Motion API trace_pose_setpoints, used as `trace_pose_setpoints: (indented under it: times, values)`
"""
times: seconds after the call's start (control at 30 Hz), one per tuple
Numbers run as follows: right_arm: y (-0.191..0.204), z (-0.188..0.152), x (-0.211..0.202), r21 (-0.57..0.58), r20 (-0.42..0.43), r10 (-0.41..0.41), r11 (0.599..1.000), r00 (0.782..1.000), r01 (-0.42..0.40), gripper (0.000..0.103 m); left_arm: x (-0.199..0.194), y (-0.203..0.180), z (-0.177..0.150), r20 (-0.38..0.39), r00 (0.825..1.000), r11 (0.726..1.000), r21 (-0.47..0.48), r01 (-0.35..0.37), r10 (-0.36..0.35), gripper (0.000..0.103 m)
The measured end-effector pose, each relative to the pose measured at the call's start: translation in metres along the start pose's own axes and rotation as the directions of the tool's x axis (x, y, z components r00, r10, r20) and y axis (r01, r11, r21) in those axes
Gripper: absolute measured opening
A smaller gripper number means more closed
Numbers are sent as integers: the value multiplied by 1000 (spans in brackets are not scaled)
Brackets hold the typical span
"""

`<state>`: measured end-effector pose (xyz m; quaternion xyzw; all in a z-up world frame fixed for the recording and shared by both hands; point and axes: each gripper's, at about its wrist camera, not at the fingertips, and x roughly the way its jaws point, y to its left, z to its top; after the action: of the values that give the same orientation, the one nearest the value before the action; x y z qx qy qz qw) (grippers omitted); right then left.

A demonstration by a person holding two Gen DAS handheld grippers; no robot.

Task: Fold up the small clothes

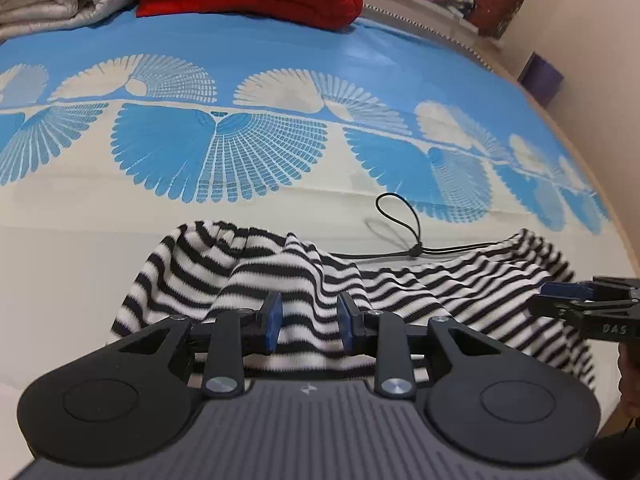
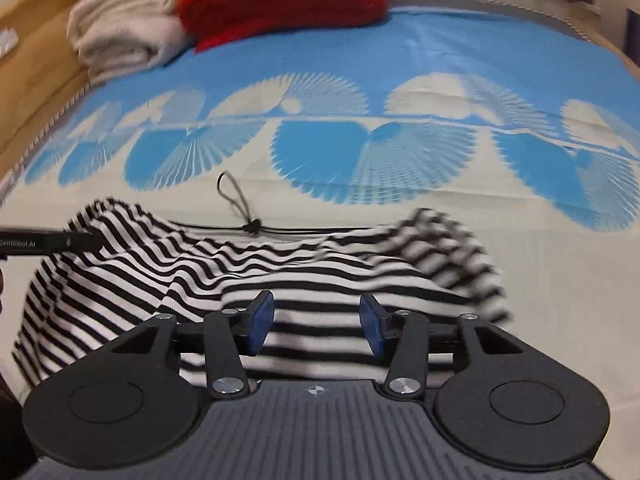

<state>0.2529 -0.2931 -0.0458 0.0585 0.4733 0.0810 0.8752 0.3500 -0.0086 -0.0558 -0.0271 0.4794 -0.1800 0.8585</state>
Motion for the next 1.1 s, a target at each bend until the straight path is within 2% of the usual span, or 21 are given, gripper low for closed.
trace_pose_setpoints:
  times: [0.1, 0.13, 0.17, 0.2, 0.23, 0.3, 0.37, 0.43, 0.5, 0.53, 0.6, 0.63, 0.67, 0.73, 0.77, 0.8, 0.87, 0.9, 0.93, 1.0, 1.1]
  values:
    - [19, 5, 21, -69, -41, -45, 997, 998, 42, 49, 13, -3, 4, -23, 999, 1000, 14, -21, 22, 30]
    - [24, 6, 29, -99, -64, -73, 993, 995, 67, 49, 18, -3, 5, -37, 999, 999, 23, -34, 35, 21]
    - [27, 6, 34, -128, -76, -89, 989, 993, 79, 37, 22, -2, 5, -58, 997, 998, 31, -46, 48, 16]
    - [32, 6, 38, -159, -79, -99, 984, 992, 85, 7, 28, -1, 5, -81, 995, 998, 37, -47, 50, 6]
    - [34, 7, 40, -183, -80, -103, 979, 991, 87, 3, 31, 0, 5, -93, 995, 998, 41, -43, 46, 3]
    - [32, 13, 39, -168, -63, -95, 982, 993, 83, 2, 29, 1, 9, -62, 997, 998, 54, -45, 48, 1]
    - [26, 23, 27, -101, 33, -108, 989, 994, 111, 0, 19, 5, 16, 16, 999, 998, 38, -51, 50, 1]
    - [18, 33, 6, -15, 182, -110, 993, 977, 114, 0, 5, 9, 21, 107, 994, 999, -9, -34, 35, 1]
    - [12, 38, -3, 34, 255, -114, 993, 960, 109, 0, 0, 12, 23, 168, 985, 999, -39, -30, 37, 1]
    - [10, 38, 2, 40, 221, -104, 994, 970, 98, 0, 4, 13, 23, 154, 987, 998, -43, -44, 50, 1]
    - [8, 32, 24, 36, 83, -79, 996, 993, 76, 1, 24, 15, 20, 35, 998, 997, -49, -54, 55, 5]
    - [9, 28, 34, 21, 20, -88, 996, 996, 87, 1, 33, 16, 18, -23, 999, 998, -53, -43, 41, 13]
    - [10, 24, 41, 6, -29, -100, 995, 995, 100, 2, 38, 17, 15, -68, 997, 998, -49, -36, 32, 13]
    - [10, 23, 37, -8, -17, -126, 992, 992, 126, 4, 27, 20, 16, -20, 998, 998, -45, -53, 52, 17]
    - [8, 25, 28, 7, 22, -136, 991, 990, 136, 8, 14, 27, 17, 29, 999, 997, -74, -38, 40, 22]
    - [4, 27, 17, 34, 70, -145, 989, 987, 143, 16, 5, 34, 19, 65, 998, 994, -108, -16, 23, 32]
    - [-8, 30, -1, 82, 134, -160, 985, 978, 150, 26, -10, 50, 19, 108, 994, 983, -179, 34, -15, 33]
    - [-16, 31, -6, 101, 143, -179, 981, 973, 166, 27, -13, 57, 18, 108, 994, 979, -197, 45, -24, 33]
    - [-27, 32, -5, 114, 134, -200, 976, 971, 186, 27, -14, 62, 17, 96, 995, 978, -203, 41, -22, 33]
    - [-44, 29, 1, 135, 67, -263, 958, 962, 253, 27, -5, 67, 15, 24, 999, 981, -189, -35, 40, 33]
    - [-66, 20, 15, 152, -42, -337, 928, 941, 340, 27, 17, 77, 7, -99, 986, 974, -167, -151, 136, 33]
